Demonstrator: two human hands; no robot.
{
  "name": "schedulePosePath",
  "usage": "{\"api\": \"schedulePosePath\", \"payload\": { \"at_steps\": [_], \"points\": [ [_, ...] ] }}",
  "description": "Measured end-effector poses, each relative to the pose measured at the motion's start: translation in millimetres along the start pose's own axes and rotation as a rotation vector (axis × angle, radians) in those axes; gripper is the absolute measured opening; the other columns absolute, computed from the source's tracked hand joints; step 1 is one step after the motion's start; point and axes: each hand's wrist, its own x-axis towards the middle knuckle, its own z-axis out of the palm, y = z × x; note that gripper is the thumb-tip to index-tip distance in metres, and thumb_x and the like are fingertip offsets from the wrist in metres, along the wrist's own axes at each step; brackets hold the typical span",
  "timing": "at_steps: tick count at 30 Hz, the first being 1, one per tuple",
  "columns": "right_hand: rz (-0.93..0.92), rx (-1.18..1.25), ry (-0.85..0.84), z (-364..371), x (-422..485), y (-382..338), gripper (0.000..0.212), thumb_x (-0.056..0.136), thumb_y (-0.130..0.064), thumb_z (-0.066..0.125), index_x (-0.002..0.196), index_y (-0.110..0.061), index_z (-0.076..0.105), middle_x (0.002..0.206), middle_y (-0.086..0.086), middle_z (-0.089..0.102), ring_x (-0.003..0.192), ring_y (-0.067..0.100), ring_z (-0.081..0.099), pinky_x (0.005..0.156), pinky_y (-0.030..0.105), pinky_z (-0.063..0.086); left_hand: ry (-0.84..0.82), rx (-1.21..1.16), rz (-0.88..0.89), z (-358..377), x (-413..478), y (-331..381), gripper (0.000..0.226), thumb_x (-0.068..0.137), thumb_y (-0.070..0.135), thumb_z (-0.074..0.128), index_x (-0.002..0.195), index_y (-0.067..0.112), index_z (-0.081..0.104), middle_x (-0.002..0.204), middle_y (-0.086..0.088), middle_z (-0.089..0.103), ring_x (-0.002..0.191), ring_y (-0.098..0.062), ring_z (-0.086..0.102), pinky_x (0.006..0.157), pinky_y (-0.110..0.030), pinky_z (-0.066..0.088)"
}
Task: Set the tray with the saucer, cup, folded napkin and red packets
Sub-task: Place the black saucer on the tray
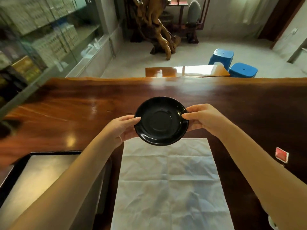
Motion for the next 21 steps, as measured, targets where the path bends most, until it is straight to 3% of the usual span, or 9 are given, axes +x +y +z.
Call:
{"api": "schedulePosePath", "payload": {
  "at_steps": [6, 11, 18, 21],
  "points": [
    [0.023, -0.029, -0.068, 121.3, 0.5, -14.8, 0.013, 0.085, 0.0, 0.062, 0.095, -0.003, 0.069, 0.077, 0.013, 0.072, 0.064, 0.019, 0.072, 0.057, 0.027, 0.058, 0.095, -0.091, -0.001, -118.9, -42.2, -15.4, 0.014, 0.084, 0.013, 0.065, 0.096, 0.008, 0.069, 0.087, -0.008, 0.074, 0.073, -0.019, 0.072, 0.061, -0.03, 0.059],
    [0.021, -0.057, -0.17, 227.0, 12.0, -13.4, 0.013, 0.086, 0.001, 0.06, 0.09, -0.006, 0.071, 0.073, 0.009, 0.073, 0.066, 0.018, 0.071, 0.059, 0.028, 0.058, 0.185, -0.17, -0.025, -217.9, -75.2, -34.5, 0.013, 0.084, 0.012, 0.065, 0.097, 0.009, 0.067, 0.073, -0.001, 0.073, 0.061, -0.011, 0.07, 0.052, -0.024, 0.056],
    [0.129, -0.083, -0.288, 355.5, 40.8, 18.0, 0.016, 0.089, -0.003, 0.058, 0.099, -0.011, 0.067, 0.083, 0.009, 0.074, 0.075, 0.021, 0.073, 0.063, 0.031, 0.06, 0.312, -0.163, -0.123, -322.6, -100.3, -78.3, 0.007, 0.09, 0.013, 0.058, 0.088, 0.015, 0.064, 0.061, 0.007, 0.07, 0.052, -0.005, 0.065, 0.047, -0.019, 0.053],
    [0.191, -0.084, -0.308, 399.6, 52.9, 37.6, 0.018, 0.089, -0.002, 0.057, 0.104, -0.007, 0.066, 0.091, 0.014, 0.073, 0.079, 0.023, 0.072, 0.061, 0.028, 0.06, 0.406, -0.145, -0.192, -355.8, -98.3, -100.8, 0.018, 0.089, 0.006, 0.057, 0.105, 0.011, 0.064, 0.068, 0.002, 0.068, 0.062, -0.012, 0.063, 0.048, -0.02, 0.054]
  ]
}}
